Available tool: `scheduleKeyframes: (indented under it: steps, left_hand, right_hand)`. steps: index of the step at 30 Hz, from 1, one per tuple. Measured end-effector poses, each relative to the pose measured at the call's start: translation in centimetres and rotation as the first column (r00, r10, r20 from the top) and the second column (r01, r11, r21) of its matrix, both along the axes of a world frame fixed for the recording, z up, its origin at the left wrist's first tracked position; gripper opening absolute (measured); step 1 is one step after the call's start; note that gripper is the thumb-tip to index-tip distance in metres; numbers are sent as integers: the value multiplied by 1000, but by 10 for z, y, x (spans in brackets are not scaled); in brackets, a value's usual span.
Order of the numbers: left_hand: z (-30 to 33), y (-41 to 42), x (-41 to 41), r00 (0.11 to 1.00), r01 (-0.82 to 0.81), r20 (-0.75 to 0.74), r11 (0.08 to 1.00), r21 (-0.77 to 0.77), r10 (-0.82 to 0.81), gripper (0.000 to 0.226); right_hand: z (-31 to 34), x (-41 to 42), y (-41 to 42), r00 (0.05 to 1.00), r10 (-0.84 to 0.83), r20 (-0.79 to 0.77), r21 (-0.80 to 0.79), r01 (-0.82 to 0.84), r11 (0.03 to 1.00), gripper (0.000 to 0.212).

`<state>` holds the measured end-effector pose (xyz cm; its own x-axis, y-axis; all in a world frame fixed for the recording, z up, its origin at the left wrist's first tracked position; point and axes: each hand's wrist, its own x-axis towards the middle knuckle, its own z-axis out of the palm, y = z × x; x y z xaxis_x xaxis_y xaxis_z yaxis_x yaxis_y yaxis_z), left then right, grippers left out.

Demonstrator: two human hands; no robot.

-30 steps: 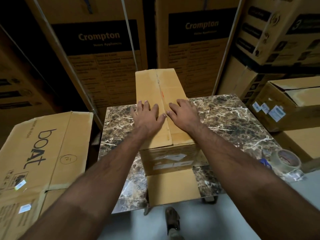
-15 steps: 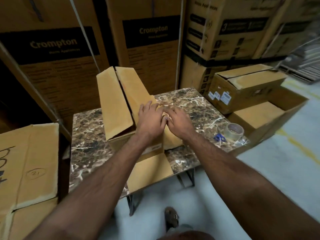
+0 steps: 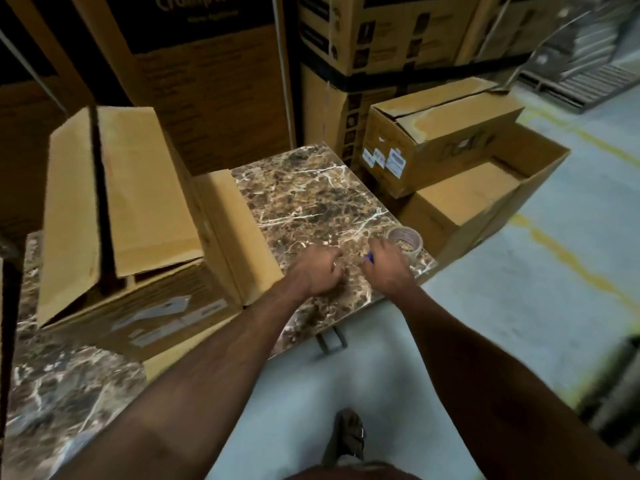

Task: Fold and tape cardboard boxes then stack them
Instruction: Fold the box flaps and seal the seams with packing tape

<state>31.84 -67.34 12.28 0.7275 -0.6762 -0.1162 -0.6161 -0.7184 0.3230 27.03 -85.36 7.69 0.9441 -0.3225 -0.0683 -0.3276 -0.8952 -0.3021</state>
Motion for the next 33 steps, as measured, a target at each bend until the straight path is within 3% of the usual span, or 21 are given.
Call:
scheduleKeyframes:
  steps: [7,12,14,17,20,25,33]
  left_hand:
    - [-36,-80,16,985,-16,-171,1000,12,18,34]
    - [-47,-96,28,968,-63,-241,998,18,65,36]
    - [-46,-99,32,970,-79,-228,997,16,81,35]
    - [-34,-99,41,972,-133,-198,991,-32,124,38]
    - [-8,-97,56,970,-207,-152,973,-102,190,39]
    - [57,-46,107,944,-325,11,939,-114,329,34]
    - [127,40,129,813,-469,242,842,-268,530,16]
  right_hand:
    - [-37,18,-83,989,-43,-142,-115,27,993,61]
    - [-48,32,-105,974,-49,-220,-247,-7,969,30]
    - [-51,37,-105,989,-20,-144,-221,-13,975,24]
    - [-45,47,-93,994,90,67,-1,-90,996,31]
    - [-16,64,-77,974,143,174,157,-171,973,42]
    - [52,106,-25,913,212,348,232,-303,925,34]
    - [110,154,65,790,284,543,289,-494,820,29]
